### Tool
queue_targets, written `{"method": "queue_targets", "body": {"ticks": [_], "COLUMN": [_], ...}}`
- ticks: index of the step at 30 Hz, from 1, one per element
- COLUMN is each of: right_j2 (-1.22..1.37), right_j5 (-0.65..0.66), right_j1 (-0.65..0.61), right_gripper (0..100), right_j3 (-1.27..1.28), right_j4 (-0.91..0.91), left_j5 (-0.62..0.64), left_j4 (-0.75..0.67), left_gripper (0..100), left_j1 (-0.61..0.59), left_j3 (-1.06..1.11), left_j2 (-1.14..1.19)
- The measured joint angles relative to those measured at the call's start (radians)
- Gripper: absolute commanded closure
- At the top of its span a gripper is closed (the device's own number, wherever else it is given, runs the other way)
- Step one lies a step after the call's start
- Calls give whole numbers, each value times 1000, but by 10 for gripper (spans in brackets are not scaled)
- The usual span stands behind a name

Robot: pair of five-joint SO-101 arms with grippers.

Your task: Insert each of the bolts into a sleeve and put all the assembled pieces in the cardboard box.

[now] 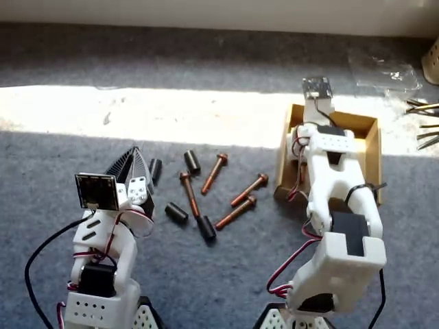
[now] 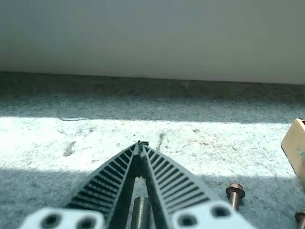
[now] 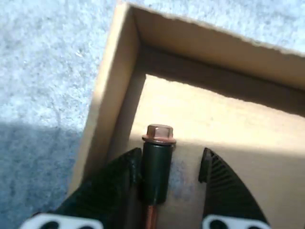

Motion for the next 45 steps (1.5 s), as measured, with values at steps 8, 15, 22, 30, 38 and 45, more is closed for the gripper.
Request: {"method": "queue_targets", "body": {"ticks": [8, 15, 22, 30, 38, 45], "right_j2": [-288, -592, -855, -1040, -1060, -1060], "right_j5": [0, 0, 0, 0, 0, 0], "right_j1": [-23, -198, -376, -493, -637, -769], "right_gripper": [817, 817, 817, 817, 817, 817], "right_j3": [5, 98, 293, 552, 727, 753], "right_j4": [15, 172, 193, 193, 193, 193], "left_j5": [0, 0, 0, 0, 0, 0], "left_j4": [0, 0, 0, 0, 0, 0], "left_gripper": [993, 993, 993, 993, 993, 993], "left_j1": [0, -46, -68, -80, -199, -222], "left_j3": [0, 0, 0, 0, 0, 0], "left_j2": [0, 0, 0, 0, 0, 0]}}
